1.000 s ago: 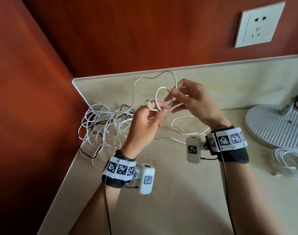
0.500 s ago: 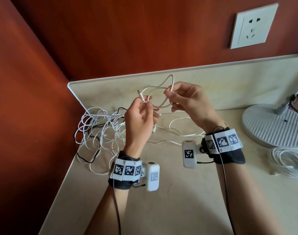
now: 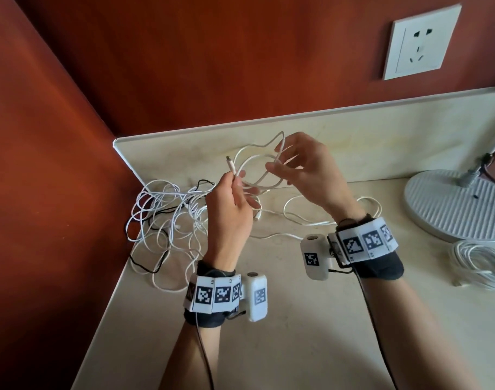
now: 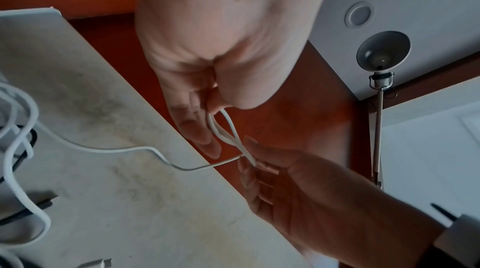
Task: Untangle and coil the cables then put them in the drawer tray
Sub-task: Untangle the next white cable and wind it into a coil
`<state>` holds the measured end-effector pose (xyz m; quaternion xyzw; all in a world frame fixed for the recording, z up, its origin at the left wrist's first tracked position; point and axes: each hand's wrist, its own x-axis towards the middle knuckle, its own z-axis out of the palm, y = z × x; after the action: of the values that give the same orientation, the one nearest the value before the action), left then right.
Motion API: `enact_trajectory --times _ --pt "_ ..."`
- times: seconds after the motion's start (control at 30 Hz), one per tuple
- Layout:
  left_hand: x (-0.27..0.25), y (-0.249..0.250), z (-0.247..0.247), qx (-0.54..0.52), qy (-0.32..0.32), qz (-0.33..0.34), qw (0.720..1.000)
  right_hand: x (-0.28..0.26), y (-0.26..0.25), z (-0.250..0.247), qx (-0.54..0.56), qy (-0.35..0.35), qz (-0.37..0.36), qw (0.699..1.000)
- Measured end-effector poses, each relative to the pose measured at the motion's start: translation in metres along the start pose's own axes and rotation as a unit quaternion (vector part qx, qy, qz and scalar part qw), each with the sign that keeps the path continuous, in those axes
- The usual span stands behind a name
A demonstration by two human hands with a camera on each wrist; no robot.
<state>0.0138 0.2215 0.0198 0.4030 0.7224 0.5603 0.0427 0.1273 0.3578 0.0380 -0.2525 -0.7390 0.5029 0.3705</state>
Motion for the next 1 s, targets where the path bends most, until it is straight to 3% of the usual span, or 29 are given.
enact_trajectory --times 0.1,0.13,0.2,0.27,0.33,0.5,0.63,0.77,0.83,0.9,1.0 --pt "0.002 -0.009 -0.002 0.025 0.008 -0.026 0.999 -0.008 -0.011 0.006 -0.190 0.112 -0.053 0.974" --pt "0.002 -0.011 -0.003 0.037 0.012 -0.026 0.999 -0.011 -0.016 0.007 -0.211 0.115 -0.093 0.966" --pt "0.001 -0.012 -0.003 0.050 0.014 -0.024 0.998 -0.014 -0.024 0.007 -0.227 0.035 -0.141 0.963" --pt "0.000 -0.014 -0.002 0.046 -0.001 -0.019 0.999 -0.017 -0.025 0.010 -0.291 -0.074 -0.123 0.946" --pt "0.000 -0.014 -0.003 0.044 -0.019 -0.001 0.999 -0.017 -0.021 0.013 -0.335 -0.132 -0.106 0.927" --pt "-0.001 -0.010 -0.010 -0.001 -0.001 -0.032 0.999 -0.008 -0.008 -0.004 -0.182 -0.138 -0.165 0.959" --pt "0.011 -0.026 -0.024 -0.001 0.070 -0.076 0.995 -0.006 -0.004 -0.032 -0.058 -0.129 -0.110 0.984" --pt "0.013 -0.037 -0.030 0.026 0.054 -0.084 0.995 0.002 0.007 -0.043 0.017 -0.045 -0.030 0.998" --pt "0.012 -0.036 -0.029 0.013 0.001 -0.080 0.997 0.004 0.009 -0.038 0.064 0.000 0.008 0.998" --pt "0.009 -0.032 -0.030 0.019 -0.108 -0.083 0.990 0.004 0.008 -0.033 0.116 0.013 0.024 0.993" --pt "0.003 -0.023 -0.030 0.088 -0.337 -0.100 0.932 0.003 0.004 -0.025 0.159 -0.022 0.012 0.987"
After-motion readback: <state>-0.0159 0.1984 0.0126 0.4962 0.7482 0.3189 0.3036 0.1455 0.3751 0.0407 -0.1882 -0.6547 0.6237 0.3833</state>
